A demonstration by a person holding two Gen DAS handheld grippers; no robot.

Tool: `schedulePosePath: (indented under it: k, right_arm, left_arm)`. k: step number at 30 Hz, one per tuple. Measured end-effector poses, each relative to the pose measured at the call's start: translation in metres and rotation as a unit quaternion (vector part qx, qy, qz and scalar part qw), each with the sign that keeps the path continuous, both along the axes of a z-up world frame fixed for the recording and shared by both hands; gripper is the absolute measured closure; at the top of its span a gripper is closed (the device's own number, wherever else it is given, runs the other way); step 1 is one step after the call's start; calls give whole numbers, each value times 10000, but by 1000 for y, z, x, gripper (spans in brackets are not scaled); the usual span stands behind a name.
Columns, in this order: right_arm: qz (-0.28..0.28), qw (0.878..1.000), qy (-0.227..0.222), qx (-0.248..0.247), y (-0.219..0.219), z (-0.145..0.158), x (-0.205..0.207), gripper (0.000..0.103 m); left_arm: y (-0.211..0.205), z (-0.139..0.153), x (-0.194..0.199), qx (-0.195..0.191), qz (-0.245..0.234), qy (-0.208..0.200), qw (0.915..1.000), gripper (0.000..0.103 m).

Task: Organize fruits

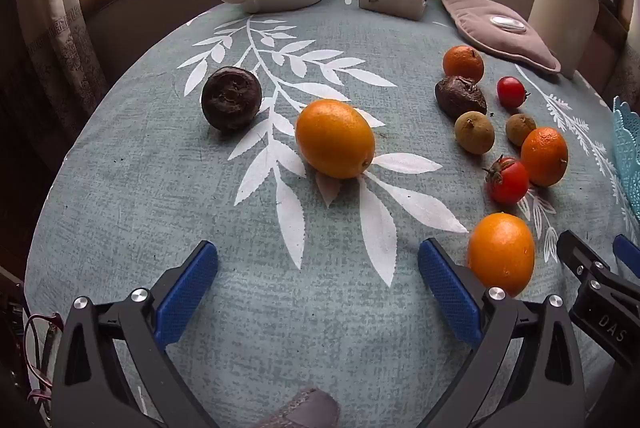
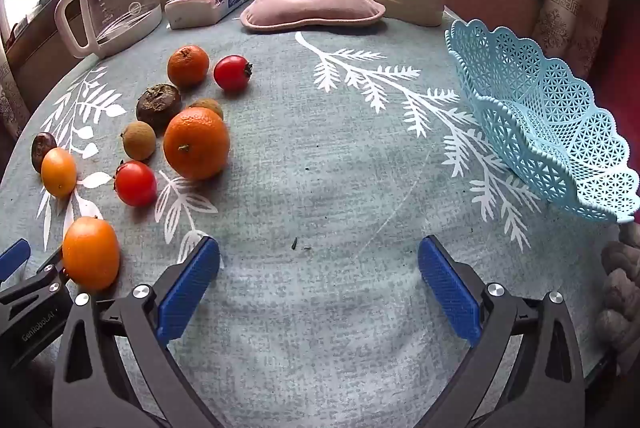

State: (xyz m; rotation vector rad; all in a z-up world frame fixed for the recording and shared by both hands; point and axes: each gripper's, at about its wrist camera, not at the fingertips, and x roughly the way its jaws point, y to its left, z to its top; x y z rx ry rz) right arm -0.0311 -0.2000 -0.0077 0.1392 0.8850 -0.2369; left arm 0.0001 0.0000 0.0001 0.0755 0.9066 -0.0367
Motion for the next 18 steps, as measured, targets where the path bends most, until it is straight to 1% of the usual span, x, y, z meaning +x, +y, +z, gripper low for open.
schedulePosePath:
  k: [18]
  right_arm:
    - [-1,10000,-5,5,0,0,0,2]
  left_arm:
    - [0,0,0,7,0,-14,10000,5]
